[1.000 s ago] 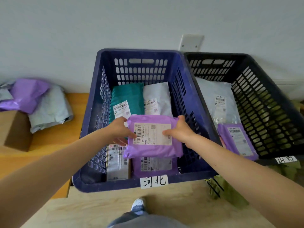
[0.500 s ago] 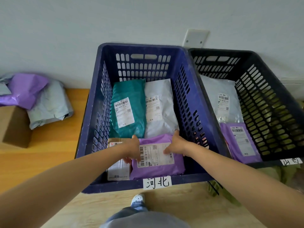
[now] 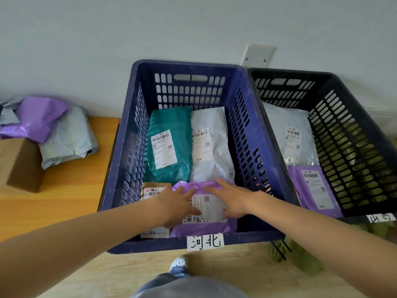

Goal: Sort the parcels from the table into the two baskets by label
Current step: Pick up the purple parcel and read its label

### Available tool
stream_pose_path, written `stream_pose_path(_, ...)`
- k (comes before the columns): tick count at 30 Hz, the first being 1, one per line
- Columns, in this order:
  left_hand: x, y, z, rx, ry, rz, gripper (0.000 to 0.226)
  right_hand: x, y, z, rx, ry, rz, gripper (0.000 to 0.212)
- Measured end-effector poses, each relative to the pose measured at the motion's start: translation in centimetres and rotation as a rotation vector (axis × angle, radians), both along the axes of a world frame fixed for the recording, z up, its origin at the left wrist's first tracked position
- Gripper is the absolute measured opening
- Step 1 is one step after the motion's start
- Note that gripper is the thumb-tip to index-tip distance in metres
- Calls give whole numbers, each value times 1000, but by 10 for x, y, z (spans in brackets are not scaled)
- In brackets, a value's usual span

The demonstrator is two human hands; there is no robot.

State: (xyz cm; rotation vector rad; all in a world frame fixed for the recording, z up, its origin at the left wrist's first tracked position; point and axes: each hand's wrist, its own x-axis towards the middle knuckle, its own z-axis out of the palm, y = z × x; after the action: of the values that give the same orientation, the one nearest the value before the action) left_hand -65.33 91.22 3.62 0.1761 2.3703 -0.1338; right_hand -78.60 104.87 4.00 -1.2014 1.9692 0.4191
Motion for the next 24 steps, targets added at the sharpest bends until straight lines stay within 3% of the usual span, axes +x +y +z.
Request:
stream_pose_path(5, 5, 9, -1, -58, -155, -21, 53, 7, -5, -8, 95, -13, 82, 106)
stream_pose_path(10, -3, -2, -5, -37, -199, -69, 83, 6, -7, -15, 155, -20, 115, 110)
stream_pose_path(16, -4, -11, -20, -12, -187, -104, 88, 3, -9, -22, 191, -41, 111, 109)
stream_pose_path(21, -2, -16, -20, 22, -167, -47, 86, -2, -9, -2, 33, -132, 18, 81)
stream_pose_path(24, 3, -18, -16, 15, -129, 39, 89, -7, -7, 2, -69, -153, -133, 79)
